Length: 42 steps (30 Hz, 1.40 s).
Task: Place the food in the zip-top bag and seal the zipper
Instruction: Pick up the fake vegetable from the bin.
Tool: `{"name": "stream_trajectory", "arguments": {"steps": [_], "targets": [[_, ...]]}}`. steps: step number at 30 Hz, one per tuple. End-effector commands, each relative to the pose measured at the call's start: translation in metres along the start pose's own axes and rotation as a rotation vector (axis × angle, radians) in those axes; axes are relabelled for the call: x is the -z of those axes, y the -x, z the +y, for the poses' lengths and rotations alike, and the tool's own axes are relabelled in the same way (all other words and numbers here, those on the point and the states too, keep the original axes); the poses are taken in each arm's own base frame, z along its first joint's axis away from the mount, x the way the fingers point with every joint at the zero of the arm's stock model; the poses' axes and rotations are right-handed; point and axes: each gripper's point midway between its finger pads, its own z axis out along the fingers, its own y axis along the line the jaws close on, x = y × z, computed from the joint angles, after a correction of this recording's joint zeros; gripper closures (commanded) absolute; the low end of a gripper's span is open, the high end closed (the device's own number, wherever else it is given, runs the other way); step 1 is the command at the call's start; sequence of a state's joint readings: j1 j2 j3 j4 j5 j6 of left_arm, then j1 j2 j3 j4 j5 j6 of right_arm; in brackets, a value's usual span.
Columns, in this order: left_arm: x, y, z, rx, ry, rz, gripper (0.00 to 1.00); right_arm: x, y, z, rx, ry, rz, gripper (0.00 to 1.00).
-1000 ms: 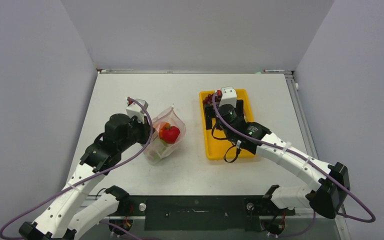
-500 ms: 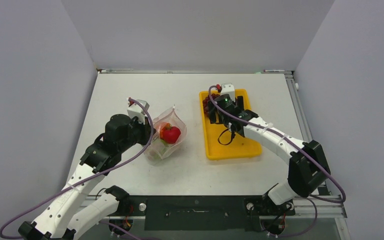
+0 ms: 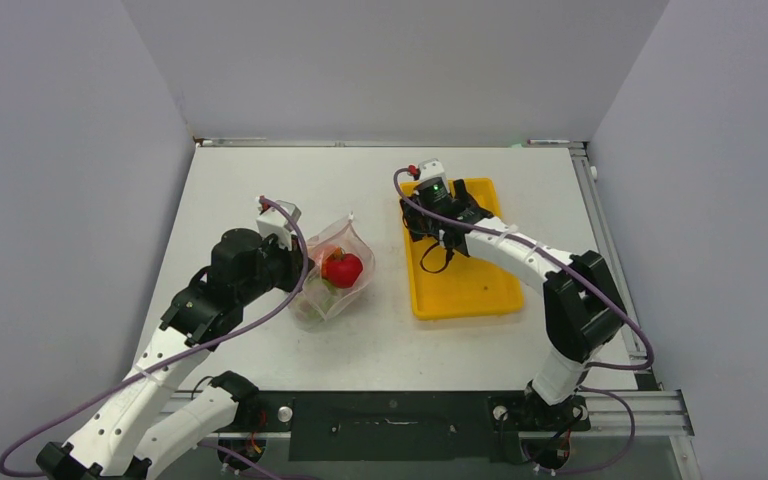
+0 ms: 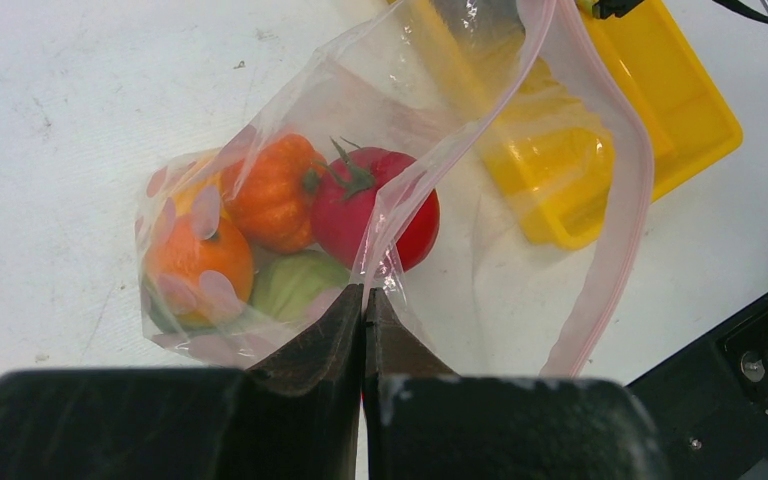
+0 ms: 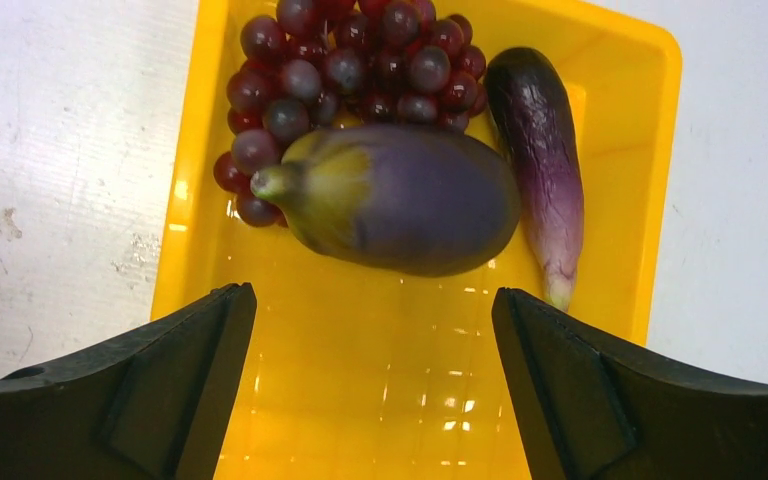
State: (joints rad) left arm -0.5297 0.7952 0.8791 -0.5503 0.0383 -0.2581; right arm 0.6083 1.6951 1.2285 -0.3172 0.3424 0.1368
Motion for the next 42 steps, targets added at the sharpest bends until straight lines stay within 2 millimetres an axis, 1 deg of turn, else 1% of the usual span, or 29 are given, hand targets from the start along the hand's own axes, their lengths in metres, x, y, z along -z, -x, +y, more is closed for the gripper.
{"name": "stream_trajectory", "arguments": {"steps": [1, 8, 10, 20, 25, 31, 32, 36, 37, 40, 42], "targets": [[0.002, 0.007, -0.006, -0.003, -0.022, -0.015, 1.0, -0.004, 0.04, 0.004, -0.007, 0.011, -0.092, 0.08], [-0.001, 0.005, -0.004, -0.005, -0.014, -0.003, 1.0, -0.023, 0.045, 0.007, 0.008, -0.036, -0.068, 0.07], [-0.002, 0.005, -0.004, -0.005, -0.013, 0.001, 1.0, -0.026, 0.045, 0.008, 0.018, -0.039, -0.063, 0.07], [-0.003, 0.004, -0.003, -0.006, -0.009, 0.004, 1.0, -0.038, 0.042, 0.002, 0.042, -0.143, -0.056, 0.01], [-0.003, 0.003, -0.003, -0.006, -0.008, 0.007, 1.0, -0.042, 0.04, 0.003, 0.059, -0.169, -0.049, 0.07], [-0.002, 0.004, -0.003, -0.006, -0.006, 0.005, 1.0, -0.042, 0.038, 0.002, 0.051, -0.19, -0.058, 0.24], [-0.002, 0.004, -0.003, -0.006, -0.006, 0.005, 1.0, -0.041, 0.038, 0.001, 0.051, -0.195, -0.058, 0.28], [-0.002, 0.004, -0.003, -0.006, -0.006, 0.005, 1.0, -0.037, 0.037, -0.004, 0.047, -0.22, -0.063, 0.56], [-0.002, 0.004, -0.003, -0.006, -0.007, 0.004, 1.0, -0.035, 0.037, -0.006, 0.045, -0.224, -0.064, 0.61], [-0.002, 0.004, -0.002, -0.006, -0.004, 0.003, 1.0, -0.027, 0.041, -0.01, 0.03, -0.24, -0.08, 0.72], [-0.002, 0.004, -0.002, -0.005, -0.002, 0.003, 1.0, -0.019, 0.045, -0.014, 0.022, -0.25, -0.096, 0.75]]}}
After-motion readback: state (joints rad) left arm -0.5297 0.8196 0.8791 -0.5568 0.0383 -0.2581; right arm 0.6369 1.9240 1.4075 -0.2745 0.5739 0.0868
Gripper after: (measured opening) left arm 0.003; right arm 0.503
